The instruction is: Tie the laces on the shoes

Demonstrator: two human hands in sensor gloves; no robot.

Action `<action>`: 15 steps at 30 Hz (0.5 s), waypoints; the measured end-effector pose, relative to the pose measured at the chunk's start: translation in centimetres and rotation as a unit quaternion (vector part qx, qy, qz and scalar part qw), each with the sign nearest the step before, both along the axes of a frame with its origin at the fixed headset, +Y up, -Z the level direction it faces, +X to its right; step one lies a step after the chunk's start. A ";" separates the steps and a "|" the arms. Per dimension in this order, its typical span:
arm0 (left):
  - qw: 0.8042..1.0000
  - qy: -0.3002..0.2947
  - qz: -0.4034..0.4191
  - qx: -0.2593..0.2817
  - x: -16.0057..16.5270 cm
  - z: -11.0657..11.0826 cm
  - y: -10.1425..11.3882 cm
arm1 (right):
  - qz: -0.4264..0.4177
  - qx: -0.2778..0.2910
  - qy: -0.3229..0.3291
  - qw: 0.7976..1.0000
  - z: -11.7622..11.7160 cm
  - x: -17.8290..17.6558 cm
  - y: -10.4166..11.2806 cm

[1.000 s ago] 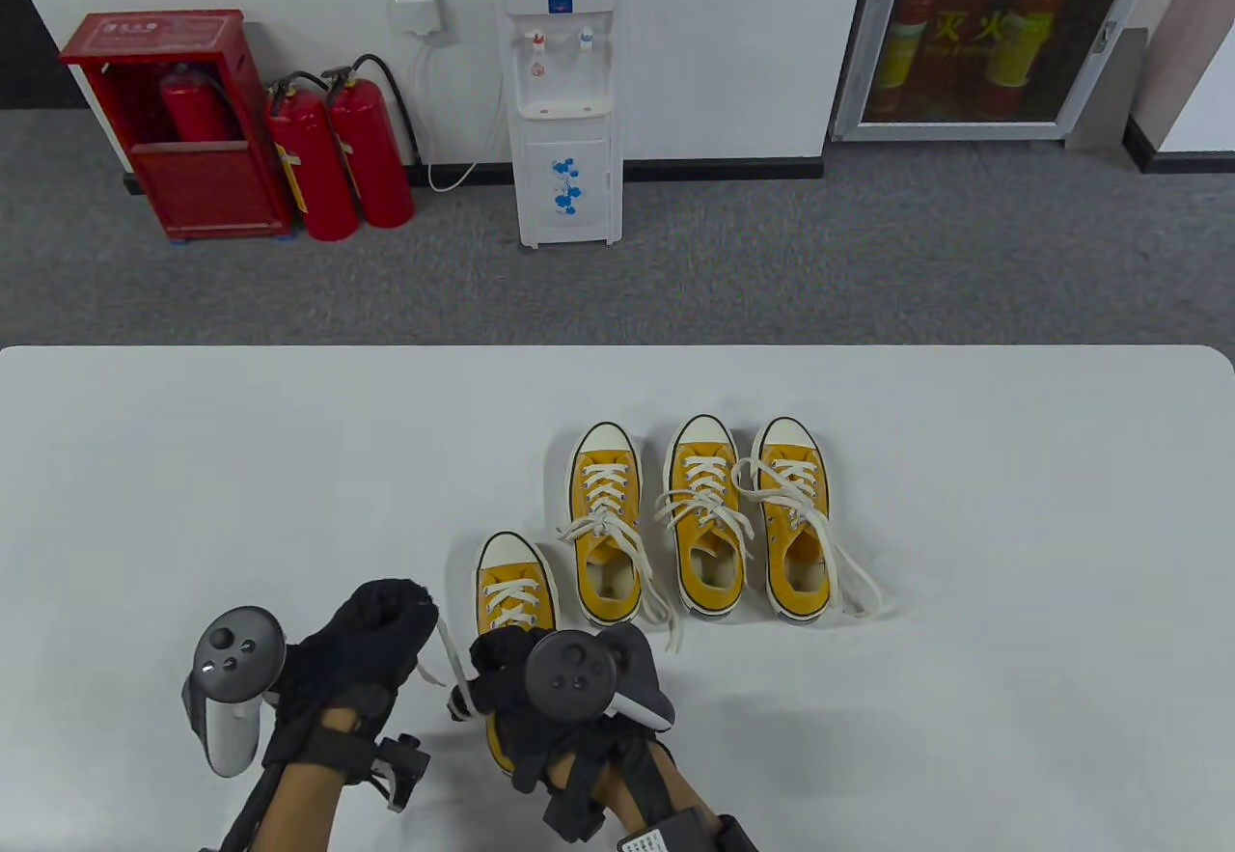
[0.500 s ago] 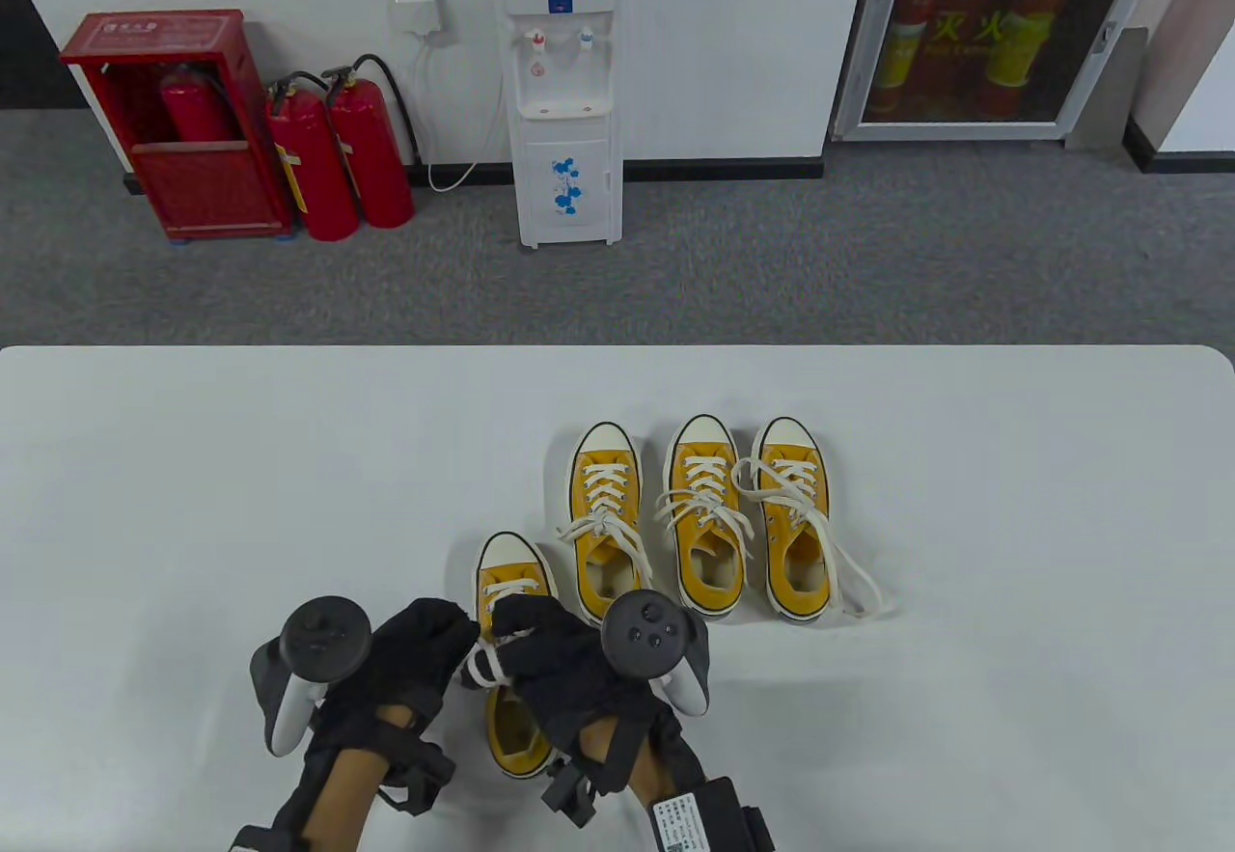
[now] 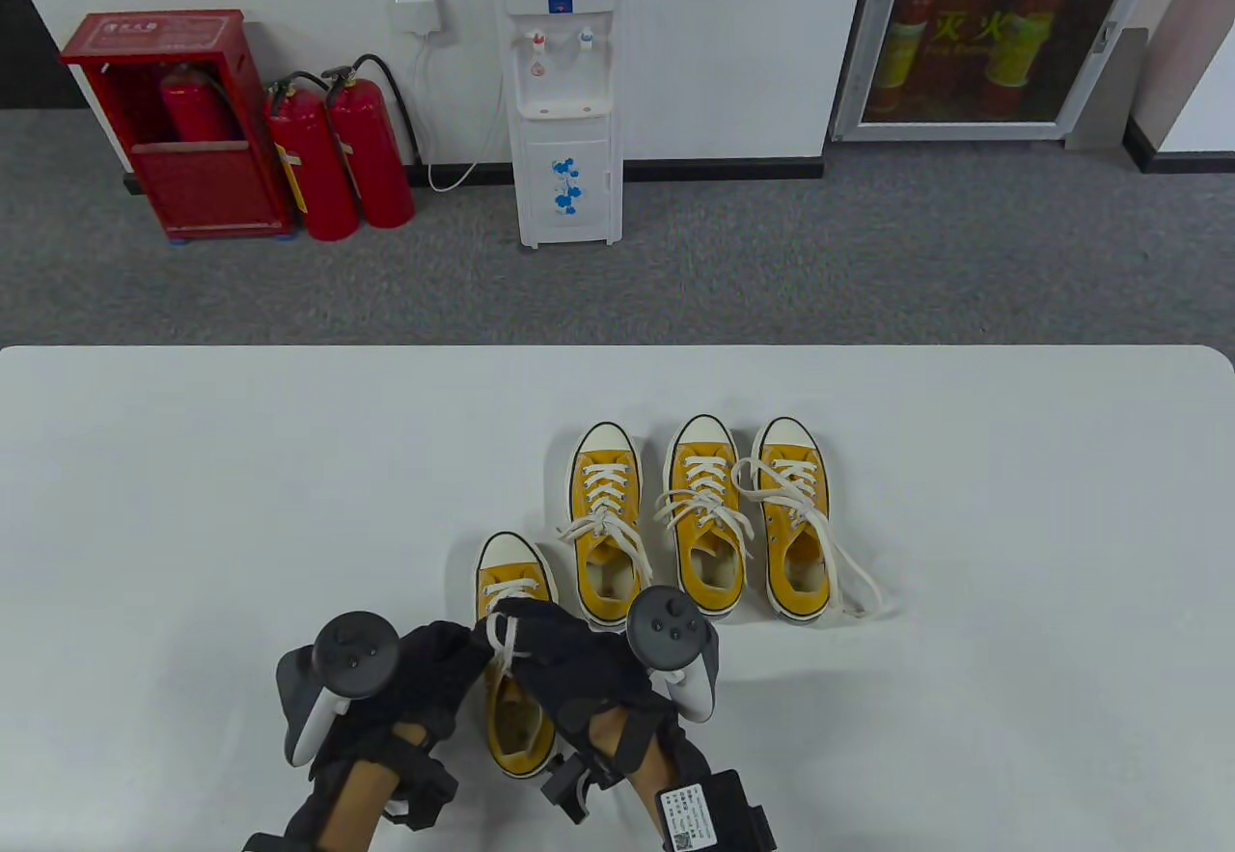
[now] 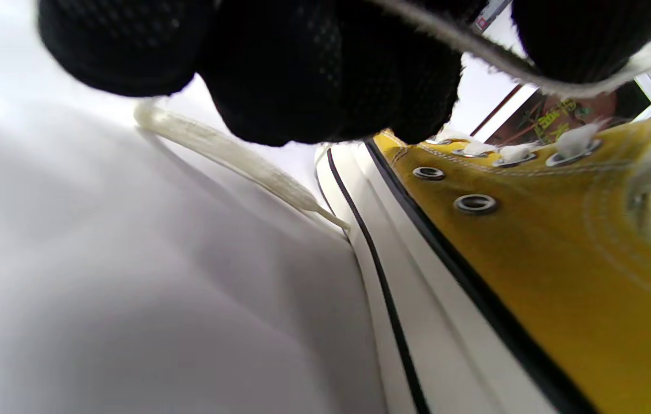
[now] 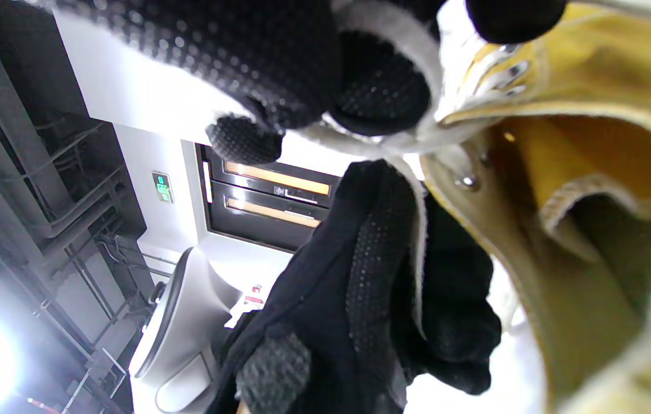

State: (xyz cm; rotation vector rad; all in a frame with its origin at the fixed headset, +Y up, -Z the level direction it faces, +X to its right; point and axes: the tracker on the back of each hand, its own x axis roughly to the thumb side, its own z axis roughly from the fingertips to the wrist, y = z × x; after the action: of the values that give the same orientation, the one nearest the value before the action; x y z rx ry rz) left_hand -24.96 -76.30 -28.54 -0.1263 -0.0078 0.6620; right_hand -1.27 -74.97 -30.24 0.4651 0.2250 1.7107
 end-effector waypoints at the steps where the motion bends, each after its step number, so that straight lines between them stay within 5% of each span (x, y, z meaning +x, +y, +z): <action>1: 1.000 -0.002 -0.008 0.003 0.0 0.1 0.1 | 0.005 0.004 -0.012 1.000 0.0 0.1 0.0; 15: 0.998 -0.023 -0.060 0.021 0.7 0.6 0.4 | 0.055 0.044 -0.082 0.994 0.5 0.7 0.8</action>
State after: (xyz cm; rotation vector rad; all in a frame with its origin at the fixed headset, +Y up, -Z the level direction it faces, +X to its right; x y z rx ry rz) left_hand -24.31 -75.86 -27.98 -0.1014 -0.0588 0.5380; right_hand -0.57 -74.20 -29.71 0.3803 0.0563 1.8627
